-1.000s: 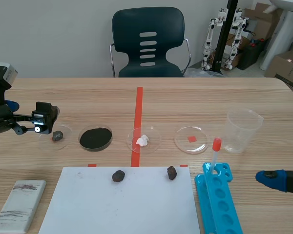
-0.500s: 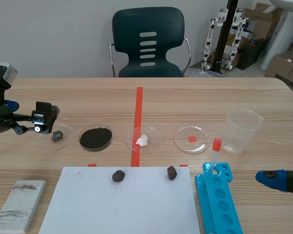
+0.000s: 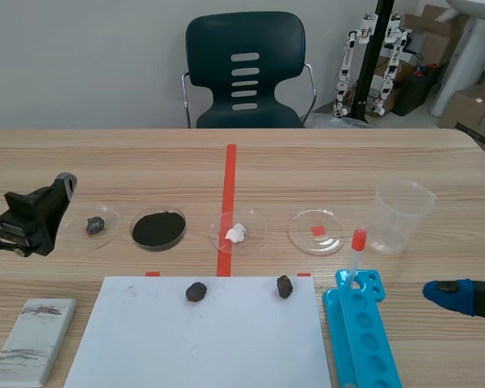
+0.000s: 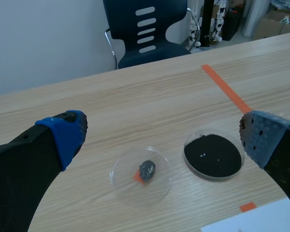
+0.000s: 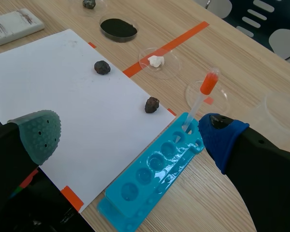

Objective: Return to the home posture

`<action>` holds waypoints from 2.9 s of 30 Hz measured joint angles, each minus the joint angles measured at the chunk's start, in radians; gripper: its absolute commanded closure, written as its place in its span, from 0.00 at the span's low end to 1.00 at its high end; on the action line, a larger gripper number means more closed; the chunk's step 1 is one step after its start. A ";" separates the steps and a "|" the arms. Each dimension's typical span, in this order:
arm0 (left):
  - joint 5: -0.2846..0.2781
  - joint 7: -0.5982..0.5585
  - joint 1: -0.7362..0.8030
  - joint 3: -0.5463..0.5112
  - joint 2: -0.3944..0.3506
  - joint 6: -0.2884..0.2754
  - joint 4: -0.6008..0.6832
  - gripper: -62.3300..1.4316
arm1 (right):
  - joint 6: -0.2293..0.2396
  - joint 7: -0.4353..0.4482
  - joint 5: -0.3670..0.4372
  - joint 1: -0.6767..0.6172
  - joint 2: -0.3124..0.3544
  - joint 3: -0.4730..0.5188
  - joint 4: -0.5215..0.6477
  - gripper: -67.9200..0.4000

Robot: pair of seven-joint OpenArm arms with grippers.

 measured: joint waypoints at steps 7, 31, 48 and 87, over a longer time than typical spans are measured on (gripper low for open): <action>0.015 -0.019 0.393 -0.145 -0.002 0.000 0.239 0.00 | 0.001 -0.002 -0.001 0.000 0.000 0.000 0.000 0.13; 0.176 -0.053 0.735 -0.237 0.107 -0.001 0.540 0.00 | 0.001 -0.002 -0.001 0.000 0.000 0.000 0.000 0.13; 0.175 -0.030 0.734 -0.237 0.107 -0.001 0.539 0.00 | 0.001 -0.002 -0.001 0.000 0.000 0.000 0.000 0.13; 0.175 -0.030 0.734 -0.237 0.107 -0.001 0.539 0.00 | 0.001 -0.002 -0.001 0.000 0.000 0.000 0.000 0.13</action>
